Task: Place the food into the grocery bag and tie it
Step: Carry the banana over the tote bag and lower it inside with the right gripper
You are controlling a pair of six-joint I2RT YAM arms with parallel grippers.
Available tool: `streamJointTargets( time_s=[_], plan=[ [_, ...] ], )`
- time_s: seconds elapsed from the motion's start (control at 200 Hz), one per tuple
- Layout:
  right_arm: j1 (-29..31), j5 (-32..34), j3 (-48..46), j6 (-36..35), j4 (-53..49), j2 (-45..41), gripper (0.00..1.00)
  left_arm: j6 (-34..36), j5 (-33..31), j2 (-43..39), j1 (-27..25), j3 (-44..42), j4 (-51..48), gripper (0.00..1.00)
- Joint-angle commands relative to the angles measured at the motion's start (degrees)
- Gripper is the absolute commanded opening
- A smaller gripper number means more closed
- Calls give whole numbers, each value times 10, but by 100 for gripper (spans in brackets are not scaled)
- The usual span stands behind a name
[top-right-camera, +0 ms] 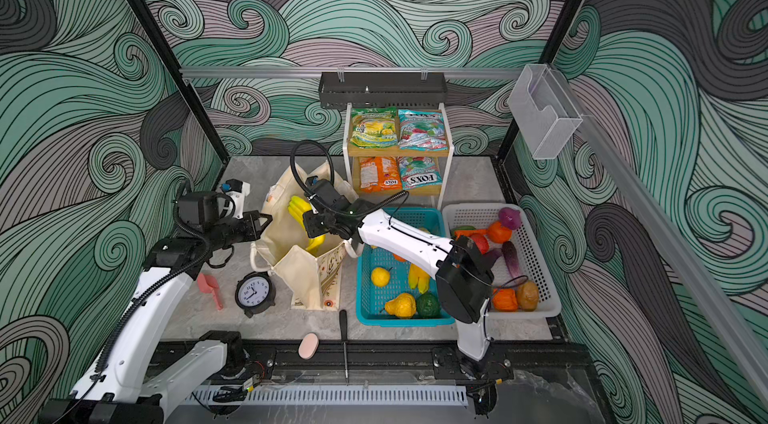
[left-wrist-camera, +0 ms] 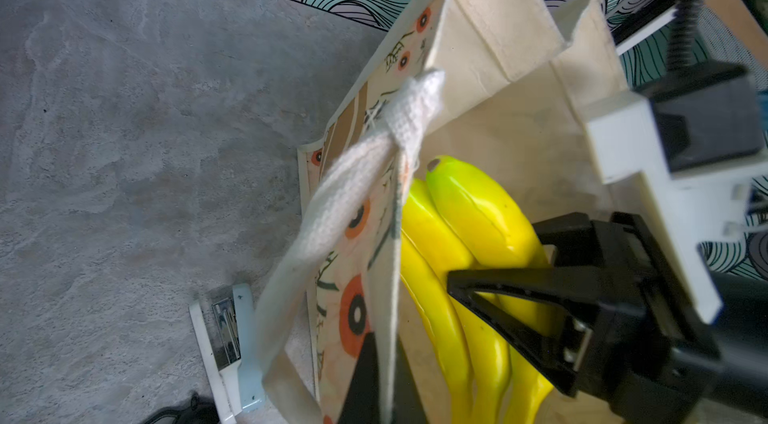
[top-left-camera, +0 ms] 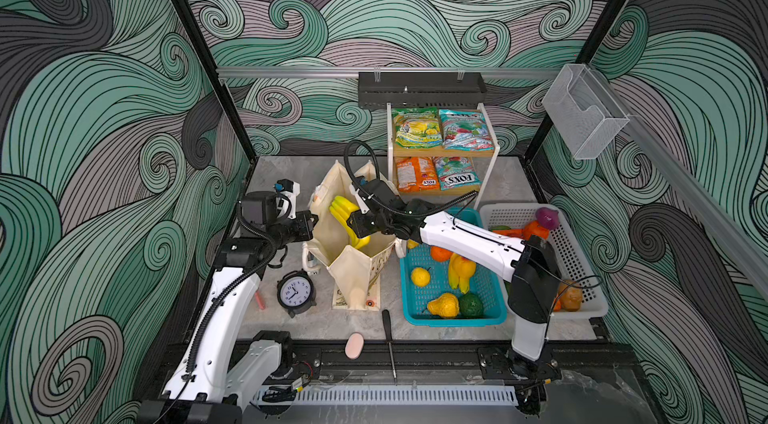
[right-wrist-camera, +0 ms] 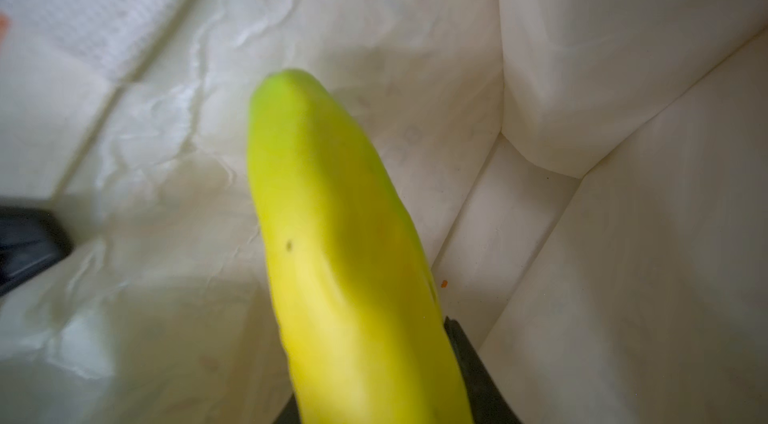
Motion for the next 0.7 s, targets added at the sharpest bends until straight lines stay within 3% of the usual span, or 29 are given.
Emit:
streamJointTargets(
  time_s=[0.0, 0.315, 0.535, 0.69],
  plan=[
    [1, 15, 32, 4, -23, 24, 13, 4, 32, -6, -13, 2, 18, 0],
    [7, 27, -2, -9, 10, 41, 11, -4, 27, -3, -15, 0, 20, 0],
    [37, 79, -26, -64, -30, 19, 10, -7, 5, -1, -15, 0, 16, 0],
    [39, 80, -60, -93, -23, 1, 10, -6, -9, 8, -14, 3, 6, 0]
  ],
)
